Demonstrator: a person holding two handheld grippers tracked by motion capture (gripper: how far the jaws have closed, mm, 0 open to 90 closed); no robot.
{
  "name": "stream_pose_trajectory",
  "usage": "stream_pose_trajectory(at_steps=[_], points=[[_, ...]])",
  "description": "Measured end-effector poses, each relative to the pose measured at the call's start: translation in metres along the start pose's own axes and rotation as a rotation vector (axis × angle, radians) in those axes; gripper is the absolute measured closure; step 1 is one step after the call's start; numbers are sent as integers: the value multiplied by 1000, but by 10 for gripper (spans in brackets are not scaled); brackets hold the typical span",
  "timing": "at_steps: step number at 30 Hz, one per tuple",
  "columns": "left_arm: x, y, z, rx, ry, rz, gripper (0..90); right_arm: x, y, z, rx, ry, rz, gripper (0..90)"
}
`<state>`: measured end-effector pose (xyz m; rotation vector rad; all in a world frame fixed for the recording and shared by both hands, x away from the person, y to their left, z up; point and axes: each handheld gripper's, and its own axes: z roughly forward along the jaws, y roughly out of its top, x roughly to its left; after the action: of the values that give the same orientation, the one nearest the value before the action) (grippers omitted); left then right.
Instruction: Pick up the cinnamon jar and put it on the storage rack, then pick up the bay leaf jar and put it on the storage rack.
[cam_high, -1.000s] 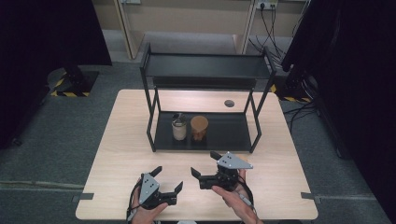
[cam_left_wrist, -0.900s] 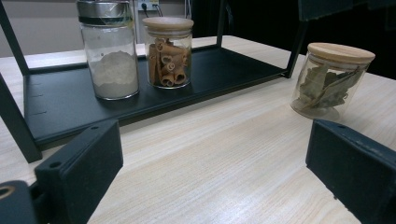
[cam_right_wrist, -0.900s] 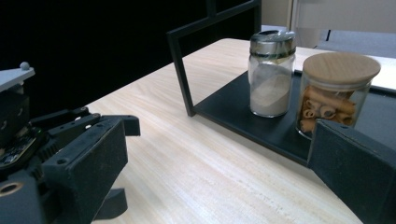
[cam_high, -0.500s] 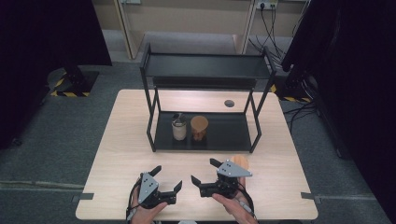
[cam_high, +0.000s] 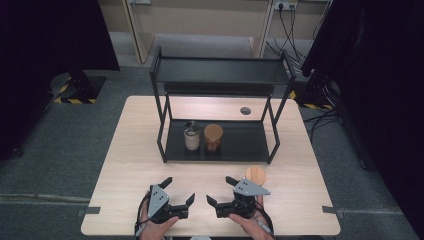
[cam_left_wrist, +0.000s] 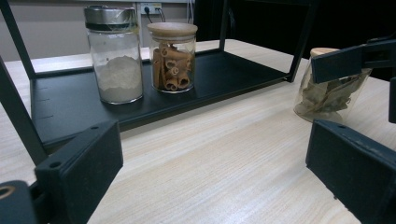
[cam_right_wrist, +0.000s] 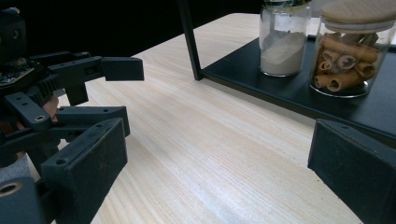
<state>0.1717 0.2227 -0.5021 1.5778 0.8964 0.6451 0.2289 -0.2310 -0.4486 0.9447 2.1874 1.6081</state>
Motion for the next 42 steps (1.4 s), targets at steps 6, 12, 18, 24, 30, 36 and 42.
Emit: stream_pose_trajectory(at_steps=[6, 12, 18, 24, 30, 36, 42], points=[[0, 0, -1, -3, -1, 3, 31, 0, 0, -3, -14, -2, -2, 47], [0, 0, 0, 2, 0, -3, 31, -1, 1, -6, -21, -9, -7, 47], [-1, 0, 0, 2, 1, -1, 31, -1, 2, -12, -35, -26, -4, 47], [-1, 0, -1, -4, 4, 6, 31, -1, 4, -20, -50, -49, -12, 47], [-1, 0, -1, -3, 0, 7, 31, -2, 5, -28, -67, -81, -24, 47], [-1, -1, -2, -4, 0, 2, 31, -4, 6, -36, -85, -113, -30, 47], [-1, -1, -2, -3, 0, 2, 31, -5, 6, -43, -94, -164, -41, 47]])
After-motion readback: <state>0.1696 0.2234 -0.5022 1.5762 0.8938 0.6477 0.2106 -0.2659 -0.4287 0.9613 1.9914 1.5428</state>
